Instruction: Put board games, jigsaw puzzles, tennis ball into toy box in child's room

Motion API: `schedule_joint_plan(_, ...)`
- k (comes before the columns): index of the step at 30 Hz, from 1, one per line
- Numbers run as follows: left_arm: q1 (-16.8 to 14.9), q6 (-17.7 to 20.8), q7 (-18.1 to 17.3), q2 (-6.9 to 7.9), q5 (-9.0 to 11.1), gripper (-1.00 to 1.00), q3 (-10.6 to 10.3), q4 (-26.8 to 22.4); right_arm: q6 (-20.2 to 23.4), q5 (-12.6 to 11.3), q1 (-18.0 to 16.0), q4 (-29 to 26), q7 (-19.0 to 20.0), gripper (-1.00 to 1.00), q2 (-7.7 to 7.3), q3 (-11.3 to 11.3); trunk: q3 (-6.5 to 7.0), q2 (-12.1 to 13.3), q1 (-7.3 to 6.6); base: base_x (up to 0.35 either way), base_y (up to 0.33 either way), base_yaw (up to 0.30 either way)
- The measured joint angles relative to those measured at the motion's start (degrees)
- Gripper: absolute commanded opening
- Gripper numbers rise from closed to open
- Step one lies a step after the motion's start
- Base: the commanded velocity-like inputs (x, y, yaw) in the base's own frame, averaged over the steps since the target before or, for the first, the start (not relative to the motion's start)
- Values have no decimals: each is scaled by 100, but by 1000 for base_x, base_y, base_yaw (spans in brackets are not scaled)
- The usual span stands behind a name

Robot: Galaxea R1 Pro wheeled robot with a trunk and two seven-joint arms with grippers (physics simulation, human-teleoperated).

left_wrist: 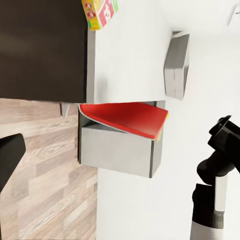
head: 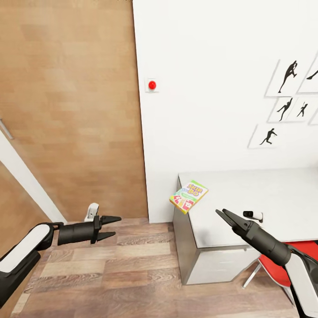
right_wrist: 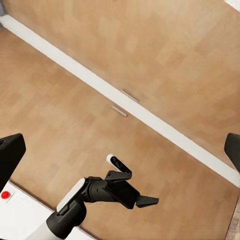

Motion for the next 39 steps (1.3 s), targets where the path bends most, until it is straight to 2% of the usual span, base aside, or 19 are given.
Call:
schedule_joint_plan(15,0,3,0,3,-22,100,178,16,-10,29,5,5,2,100,29,0,122,1,0,122,-3,0)
schedule_joint_plan(30,0,6,1,-1,-71,100,190,21,-10,51,3,4,-54,100,37,6,132,1,2,31,-134,0)
schedule_joint_plan(39,0,6,2,-2,-101,100,189,20,-11,53,5,14,-48,100,37,15,132,1,2,3,-34,0)
